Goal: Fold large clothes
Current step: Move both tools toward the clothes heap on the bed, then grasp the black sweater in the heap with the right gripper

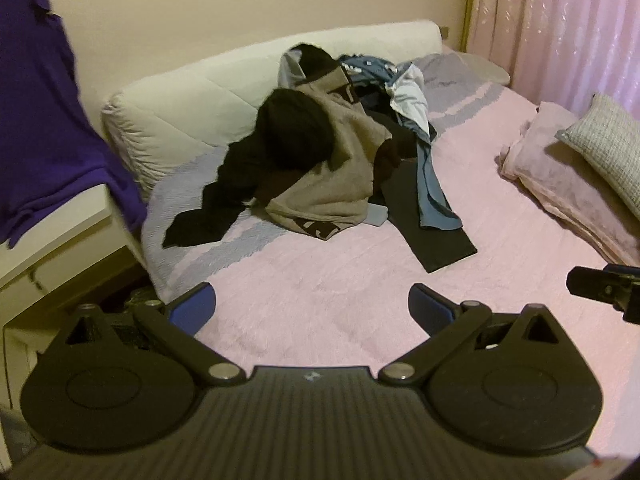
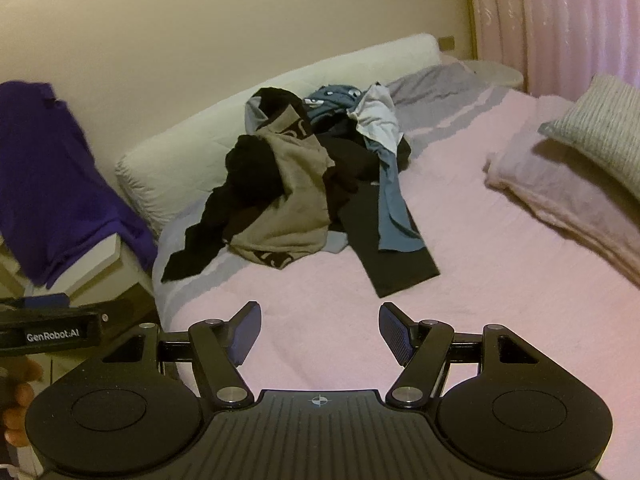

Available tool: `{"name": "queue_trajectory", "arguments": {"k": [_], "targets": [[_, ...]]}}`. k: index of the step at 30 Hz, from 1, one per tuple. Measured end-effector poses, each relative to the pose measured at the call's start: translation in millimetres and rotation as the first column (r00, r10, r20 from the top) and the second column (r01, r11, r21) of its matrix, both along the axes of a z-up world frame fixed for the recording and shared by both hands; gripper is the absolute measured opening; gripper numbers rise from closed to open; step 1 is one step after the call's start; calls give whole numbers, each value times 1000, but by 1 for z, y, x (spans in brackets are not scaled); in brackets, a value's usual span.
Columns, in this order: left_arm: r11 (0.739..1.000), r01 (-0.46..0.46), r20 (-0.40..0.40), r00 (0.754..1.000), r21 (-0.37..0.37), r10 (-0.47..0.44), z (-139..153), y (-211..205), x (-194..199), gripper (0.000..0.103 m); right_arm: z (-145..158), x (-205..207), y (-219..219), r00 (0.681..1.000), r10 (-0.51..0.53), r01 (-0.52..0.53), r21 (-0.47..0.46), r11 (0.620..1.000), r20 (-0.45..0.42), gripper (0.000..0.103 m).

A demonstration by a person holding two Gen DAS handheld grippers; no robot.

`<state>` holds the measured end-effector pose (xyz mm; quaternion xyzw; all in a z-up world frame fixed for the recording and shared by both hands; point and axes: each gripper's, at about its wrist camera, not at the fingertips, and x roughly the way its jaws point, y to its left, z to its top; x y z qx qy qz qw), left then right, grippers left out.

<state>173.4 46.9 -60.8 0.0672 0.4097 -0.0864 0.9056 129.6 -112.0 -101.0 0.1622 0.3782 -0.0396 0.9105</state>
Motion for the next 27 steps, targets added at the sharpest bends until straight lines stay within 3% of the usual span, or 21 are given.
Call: {"name": "queue_trajectory", "arguments": {"k": [8,15,27], "targets": [[999,42,-56,997,-32,-44,-32,44,123,96,-35,115,24,996,-74,76,37,996,-51,63],[999,24,-89,996,-36,-27,-57,82,233,92,-72,222,53,992,-65,70,41,997,-106,63],[999,-12,-149,989,-44,6,-113,97,380,86,-127,366,46,988,-94,101,52,994,-118,63]]}}
